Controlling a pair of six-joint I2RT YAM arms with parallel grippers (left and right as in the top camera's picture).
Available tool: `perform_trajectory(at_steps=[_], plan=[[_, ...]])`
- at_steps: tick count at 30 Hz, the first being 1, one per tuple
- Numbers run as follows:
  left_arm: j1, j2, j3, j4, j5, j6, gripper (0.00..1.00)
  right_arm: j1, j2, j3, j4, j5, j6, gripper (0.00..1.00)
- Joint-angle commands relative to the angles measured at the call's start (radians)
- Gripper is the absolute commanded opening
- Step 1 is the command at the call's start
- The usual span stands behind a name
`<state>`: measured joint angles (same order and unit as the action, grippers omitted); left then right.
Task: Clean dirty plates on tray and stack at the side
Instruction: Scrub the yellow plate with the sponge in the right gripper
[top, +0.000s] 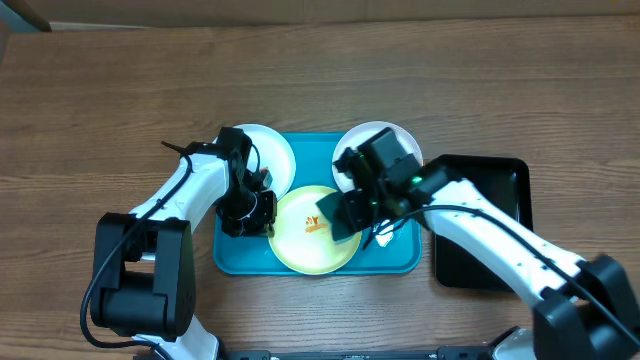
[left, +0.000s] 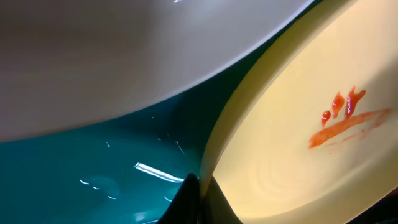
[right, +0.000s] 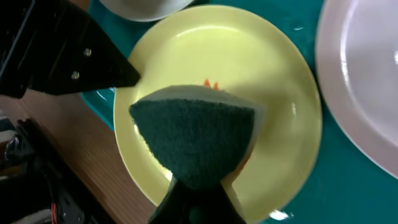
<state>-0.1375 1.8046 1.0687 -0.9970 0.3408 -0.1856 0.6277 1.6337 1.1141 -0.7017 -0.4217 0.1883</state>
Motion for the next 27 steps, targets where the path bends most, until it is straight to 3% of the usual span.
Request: perform_trajectory(at_steps=[1, 12, 22, 27], plan=[[-0.003, -0.023, 0.015, -0.004, 0.016, -0.016, 0.04, 0.043, 0.037, 0.007, 0.055, -0.005, 0.033, 0.04], [-0.003, -0.023, 0.015, -0.004, 0.016, -0.017, 0.04, 0.169, 0.198, 0.007, 0.200, 0.055, 0.139, 0.04], [-0.003, -0.023, 0.015, -0.012, 0.016, -0.017, 0.04, 0.173, 0.219, 0.007, 0.229, 0.348, 0.236, 0.04], [-0.003, -0.023, 0.015, -0.020, 0.015, -0.016, 0.04, 0.174, 0.227, 0.007, 0.219, 0.366, 0.236, 0.04]])
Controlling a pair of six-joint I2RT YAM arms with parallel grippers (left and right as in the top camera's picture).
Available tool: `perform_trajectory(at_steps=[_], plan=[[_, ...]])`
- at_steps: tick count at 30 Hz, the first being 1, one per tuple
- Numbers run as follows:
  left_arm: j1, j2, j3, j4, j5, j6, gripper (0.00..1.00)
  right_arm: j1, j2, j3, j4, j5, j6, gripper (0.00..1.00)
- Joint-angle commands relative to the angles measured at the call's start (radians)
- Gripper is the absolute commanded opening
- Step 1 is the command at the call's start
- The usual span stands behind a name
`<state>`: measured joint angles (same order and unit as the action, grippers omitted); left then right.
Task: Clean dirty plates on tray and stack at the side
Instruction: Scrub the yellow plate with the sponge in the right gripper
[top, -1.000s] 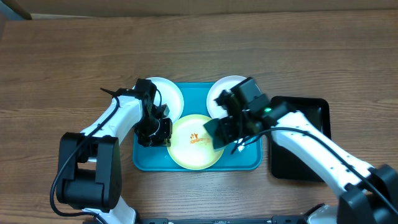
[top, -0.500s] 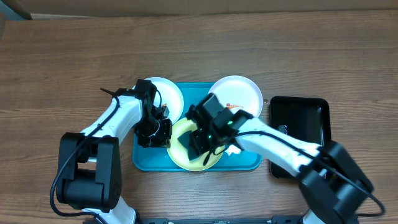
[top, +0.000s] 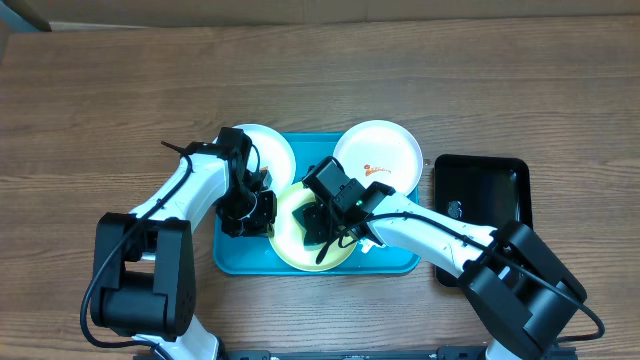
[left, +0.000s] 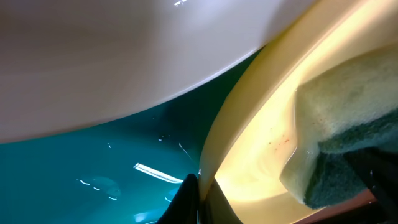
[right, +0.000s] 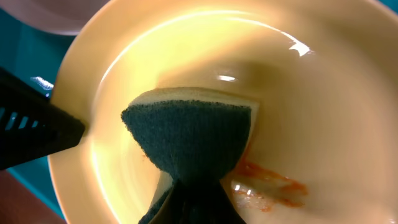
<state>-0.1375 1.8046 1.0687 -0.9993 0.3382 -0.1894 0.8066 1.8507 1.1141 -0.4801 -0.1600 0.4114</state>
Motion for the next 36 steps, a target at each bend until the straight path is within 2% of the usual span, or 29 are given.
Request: perform_trajectory(at_steps=[1, 5, 12, 17, 22, 24, 27, 31, 36], plan=[[-0.003, -0.023, 0.015, -0.017, 0.018, -0.013, 0.04, -0.006, 0.011, 0.007, -0.009, 0.109, 0.016, 0.04], [-0.003, -0.023, 0.015, -0.017, 0.018, -0.013, 0.04, -0.006, 0.011, 0.007, -0.052, 0.189, 0.124, 0.04], [-0.003, -0.023, 0.015, -0.018, 0.017, -0.013, 0.04, -0.017, 0.011, 0.007, -0.152, 0.196, 0.245, 0.04], [-0.003, -0.023, 0.015, -0.017, 0.017, -0.013, 0.04, -0.017, 0.011, 0.007, -0.236, 0.207, 0.259, 0.04], [-0.003, -0.023, 0.015, -0.019, -0.006, -0.013, 0.04, -0.017, 0.011, 0.007, -0.318, 0.293, 0.335, 0.04], [-0.003, -0.023, 0.015, -0.021, -0.006, -0.013, 0.04, -0.017, 0.011, 0.007, -0.294, 0.306, 0.327, 0.04], [-0.003, -0.023, 0.015, -0.021, -0.006, -0.013, 0.04, -0.018, 0.011, 0.007, -0.201, 0.306, 0.222, 0.05], [-0.003, -0.023, 0.015, -0.024, -0.006, -0.013, 0.04, -0.018, 0.011, 0.007, -0.111, 0.311, 0.144, 0.11], [-0.003, -0.023, 0.015, -0.025, -0.006, -0.013, 0.04, -0.018, 0.011, 0.007, -0.064, 0.408, 0.101, 0.09]])
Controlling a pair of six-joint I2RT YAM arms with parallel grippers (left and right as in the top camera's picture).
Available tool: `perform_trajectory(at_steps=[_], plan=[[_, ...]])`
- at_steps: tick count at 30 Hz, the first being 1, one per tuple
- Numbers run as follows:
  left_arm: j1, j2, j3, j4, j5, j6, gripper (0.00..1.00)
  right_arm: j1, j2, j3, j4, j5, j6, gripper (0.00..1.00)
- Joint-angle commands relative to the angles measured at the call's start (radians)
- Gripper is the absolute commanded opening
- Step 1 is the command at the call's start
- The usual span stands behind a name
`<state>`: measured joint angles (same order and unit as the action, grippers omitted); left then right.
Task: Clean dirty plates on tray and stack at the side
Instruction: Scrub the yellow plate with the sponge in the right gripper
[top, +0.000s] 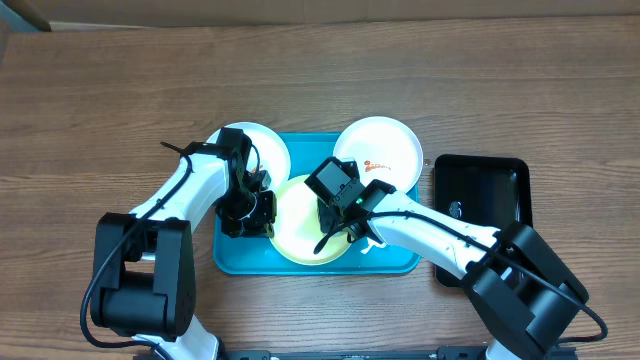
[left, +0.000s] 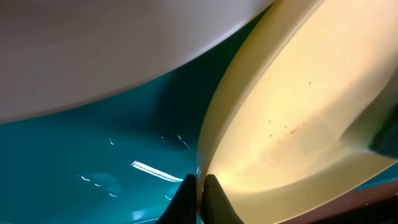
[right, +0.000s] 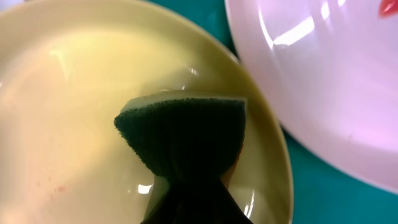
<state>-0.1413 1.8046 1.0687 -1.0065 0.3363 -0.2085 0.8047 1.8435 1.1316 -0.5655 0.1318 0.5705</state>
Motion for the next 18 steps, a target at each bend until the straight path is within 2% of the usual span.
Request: perform_trajectory(at_steps=[1, 6, 15, 18], plan=[[0.000, -0.023, 0.015, -0.017, -0.004, 0.006, 0.04, -0.016, 0.018, -0.010, 0.032, 0.116, -0.087, 0.08], [0.000, -0.023, 0.015, -0.018, -0.004, 0.006, 0.04, -0.014, 0.018, -0.010, 0.069, 0.080, -0.166, 0.04], [0.000, -0.023, 0.015, -0.014, -0.004, 0.006, 0.04, -0.013, 0.018, -0.010, 0.148, -0.406, -0.266, 0.04], [0.000, -0.023, 0.015, -0.014, -0.004, 0.006, 0.04, -0.013, 0.018, -0.010, 0.158, -0.490, -0.266, 0.04]])
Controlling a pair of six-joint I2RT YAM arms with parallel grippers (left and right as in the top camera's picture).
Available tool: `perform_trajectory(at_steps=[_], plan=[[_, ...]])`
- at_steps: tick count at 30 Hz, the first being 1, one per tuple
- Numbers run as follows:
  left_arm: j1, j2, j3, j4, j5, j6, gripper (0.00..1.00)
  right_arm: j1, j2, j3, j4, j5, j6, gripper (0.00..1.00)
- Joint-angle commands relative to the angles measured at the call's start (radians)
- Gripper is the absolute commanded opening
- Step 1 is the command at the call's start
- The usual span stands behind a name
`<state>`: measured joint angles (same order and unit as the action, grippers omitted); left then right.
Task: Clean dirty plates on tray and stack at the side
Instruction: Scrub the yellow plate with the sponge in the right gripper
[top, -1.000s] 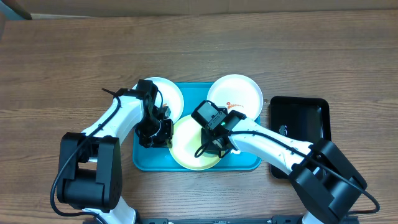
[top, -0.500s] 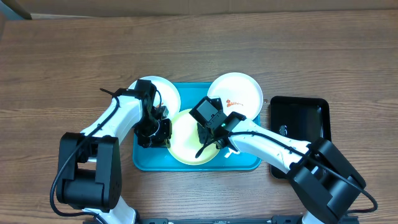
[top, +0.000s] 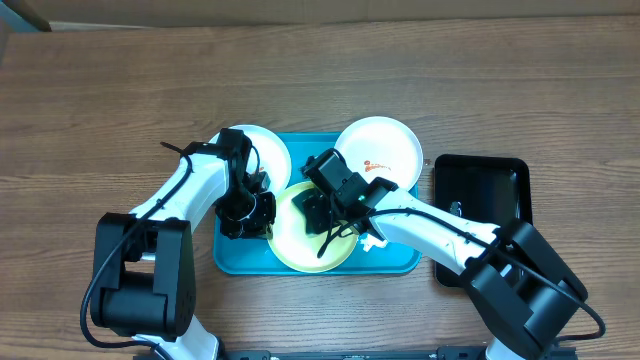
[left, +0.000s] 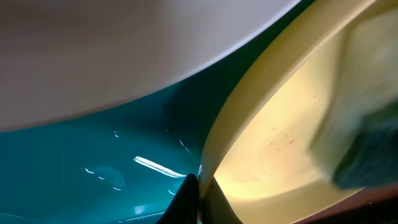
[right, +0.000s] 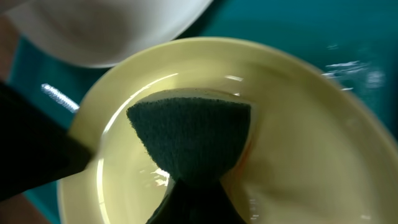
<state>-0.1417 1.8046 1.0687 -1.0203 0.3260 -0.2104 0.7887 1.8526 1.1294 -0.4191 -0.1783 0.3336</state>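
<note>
A yellow plate (top: 300, 245) lies on the teal tray (top: 235, 262), seen close in the wrist views as yellow plate (left: 280, 143) and yellow plate (right: 311, 143). My left gripper (top: 262, 215) is shut on its left rim (left: 200, 180). My right gripper (top: 318, 212) is shut on a green and yellow sponge (right: 189, 140) pressed into the plate's left half. A white plate (top: 262, 152) overlaps the tray's back left. Another white plate (top: 385, 150) with a red smear sits at the back right.
A black tray (top: 480, 215) lies to the right of the teal tray. Wooden table (top: 100, 100) all round.
My right gripper has moved the sponge from the yellow plate's right side to its left half. The left gripper still holds the rim.
At first the sponge hung above the yellow plate, which bore a red smear, while my left gripper held its rim. Then the sponge was down on the plate beside the smear. Later the plate showed only faint specks, and the sponge is now at its left.
</note>
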Motion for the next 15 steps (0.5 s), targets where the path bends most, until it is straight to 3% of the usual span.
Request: perform_trajectory(at_steps=[1, 10, 15], plan=[[0.001, -0.023, 0.015, 0.000, 0.007, 0.008, 0.04, 0.003, 0.009, -0.008, 0.011, -0.196, -0.028, 0.04], [0.001, -0.023, 0.015, 0.000, 0.006, 0.008, 0.04, 0.003, 0.009, -0.008, -0.064, -0.211, -0.027, 0.04], [0.001, -0.023, 0.015, 0.000, 0.007, 0.008, 0.04, 0.003, 0.009, -0.008, -0.170, -0.037, -0.027, 0.04]])
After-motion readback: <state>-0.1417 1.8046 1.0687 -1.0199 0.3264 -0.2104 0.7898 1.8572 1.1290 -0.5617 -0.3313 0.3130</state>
